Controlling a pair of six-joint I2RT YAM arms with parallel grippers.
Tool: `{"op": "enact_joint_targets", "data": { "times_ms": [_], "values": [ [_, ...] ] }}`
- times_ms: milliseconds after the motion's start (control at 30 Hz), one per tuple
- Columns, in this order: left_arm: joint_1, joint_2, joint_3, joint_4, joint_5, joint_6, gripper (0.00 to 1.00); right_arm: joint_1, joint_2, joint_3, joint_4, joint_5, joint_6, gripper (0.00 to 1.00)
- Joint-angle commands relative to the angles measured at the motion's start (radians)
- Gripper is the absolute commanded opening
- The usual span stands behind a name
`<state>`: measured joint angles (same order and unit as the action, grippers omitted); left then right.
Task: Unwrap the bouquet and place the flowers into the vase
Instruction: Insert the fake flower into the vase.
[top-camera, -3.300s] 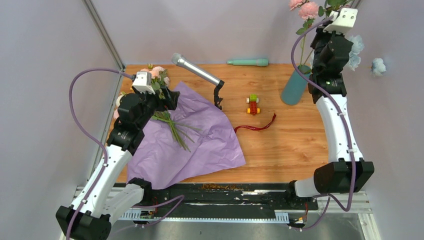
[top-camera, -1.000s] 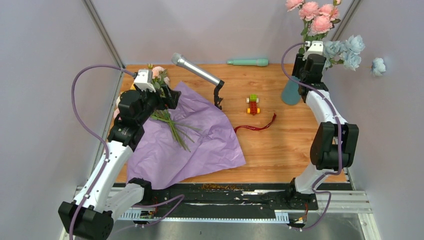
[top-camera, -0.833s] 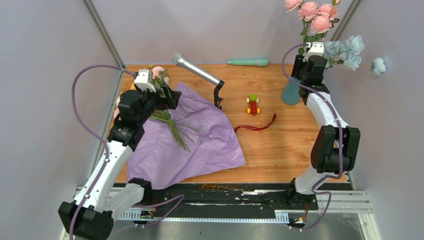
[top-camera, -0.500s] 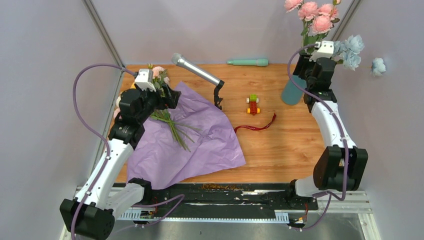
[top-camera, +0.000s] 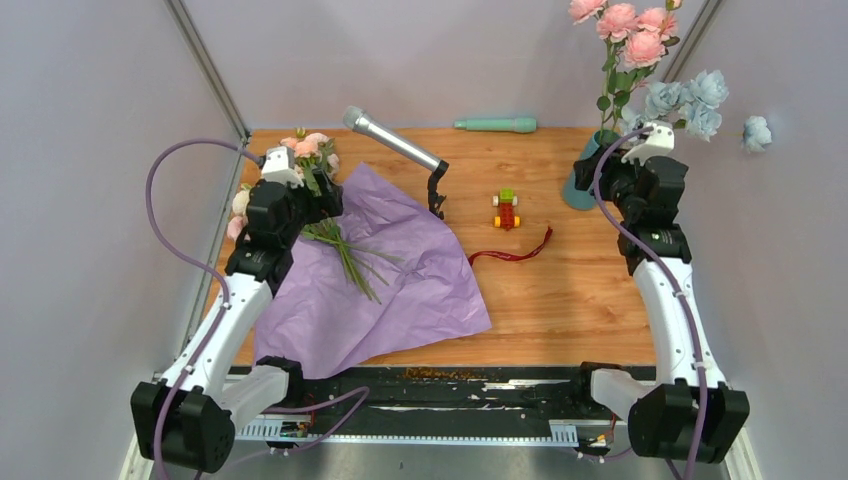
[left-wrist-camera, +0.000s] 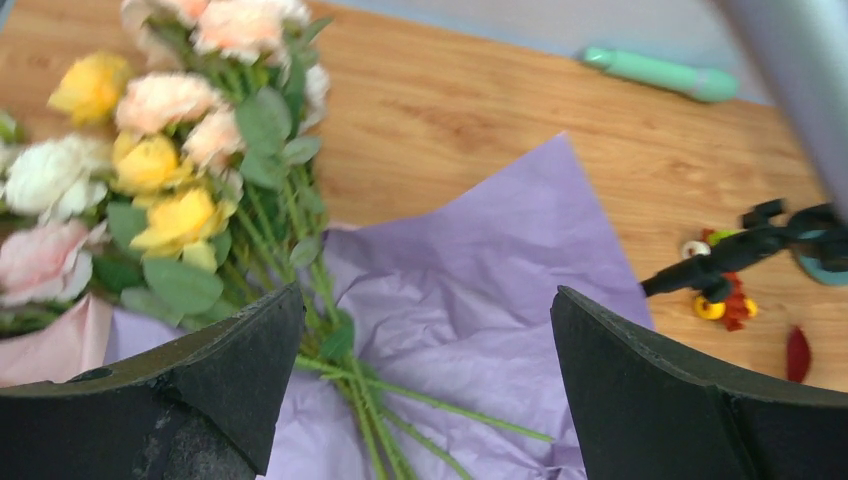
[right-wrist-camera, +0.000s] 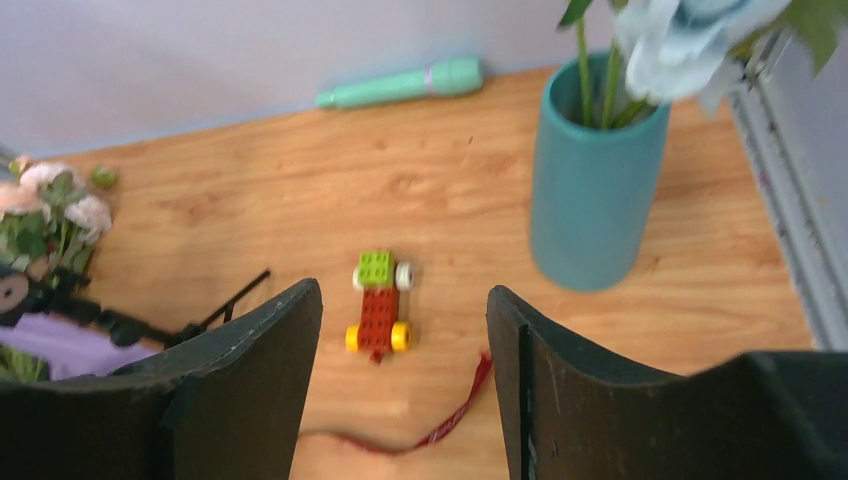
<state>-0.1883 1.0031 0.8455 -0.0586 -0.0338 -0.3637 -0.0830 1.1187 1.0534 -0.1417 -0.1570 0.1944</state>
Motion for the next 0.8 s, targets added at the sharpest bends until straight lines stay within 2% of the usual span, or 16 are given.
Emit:
{"op": "enact_joint_targets", "data": {
  "times_ms": [0, 167, 233, 500, 767],
  "values": [
    [0.017, -0.015, -0.072, 0.031, -0.106, -0.099, 1.00, -0.004, -0.092, -0.059, -0.139, -0.102, 0.039, 0.62],
    [0.028, -0.098, -0.215, 0.032, -0.146, -0.217, 0.99, -0.004, -0.153, -0.112, -0.199, -0.152, 0.053, 0.63],
    [0.028, -0.119, -0.263, 0.037, -0.137, -0.244, 0.96, -0.004, -0.170, -0.128, -0.205, -0.171, 0.066, 0.63],
    [0.029, -0.067, -0.374, 0.097, -0.070, -0.272, 0.67, -0.004, -0.182, -0.170, -0.212, -0.214, 0.076, 0.63],
    [0.026, 0.090, -0.343, 0.168, 0.027, -0.210, 0.45, -0.004, -0.181, -0.188, -0.211, -0.230, 0.076, 0.62]
  ]
}}
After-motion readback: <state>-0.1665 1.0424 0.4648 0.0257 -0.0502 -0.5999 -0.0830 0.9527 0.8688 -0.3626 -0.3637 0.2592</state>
